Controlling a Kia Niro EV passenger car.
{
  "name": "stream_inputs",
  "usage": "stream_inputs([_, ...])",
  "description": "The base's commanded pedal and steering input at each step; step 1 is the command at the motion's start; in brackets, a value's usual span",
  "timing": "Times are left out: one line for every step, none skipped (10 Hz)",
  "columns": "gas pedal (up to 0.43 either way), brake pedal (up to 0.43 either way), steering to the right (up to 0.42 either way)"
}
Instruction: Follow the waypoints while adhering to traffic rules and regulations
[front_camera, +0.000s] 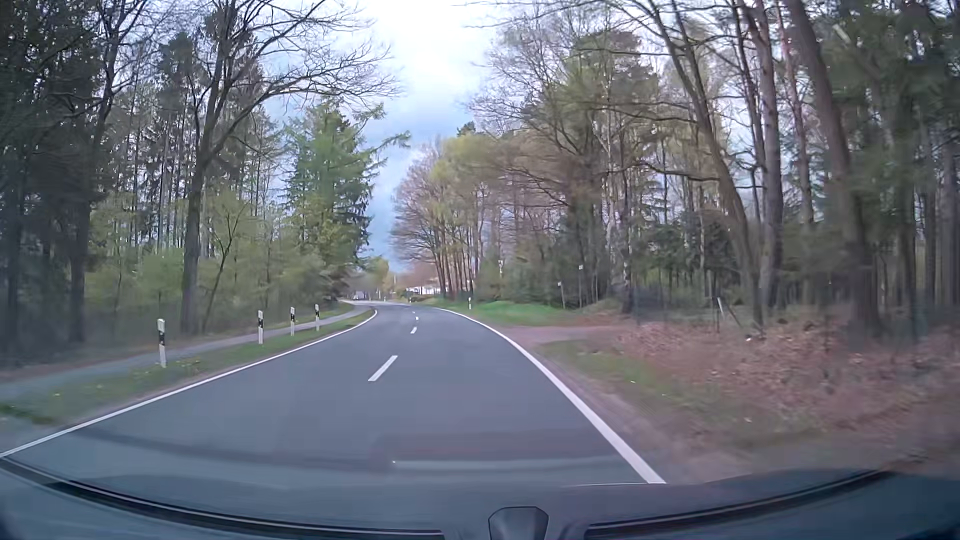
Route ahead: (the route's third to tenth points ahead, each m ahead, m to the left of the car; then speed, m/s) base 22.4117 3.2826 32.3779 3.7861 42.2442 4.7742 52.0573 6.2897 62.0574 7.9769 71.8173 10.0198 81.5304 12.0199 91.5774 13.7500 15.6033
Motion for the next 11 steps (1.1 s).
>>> stream_inputs([0.079, 0.000, -0.016])
stream_inputs([0.079, 0.000, -0.016])
stream_inputs([0.079, 0.000, -0.016])
stream_inputs([0.079, 0.000, -0.016])
stream_inputs([0.079, 0.000, -0.016])
stream_inputs([0.079, 0.000, -0.016])
stream_inputs([0.079, 0.000, -0.016])
stream_inputs([0.079, 0.000, -0.016])
stream_inputs([0.079, 0.000, -0.016])
stream_inputs([0.079, 0.000, -0.016])
stream_inputs([0.079, 0.000, -0.016])
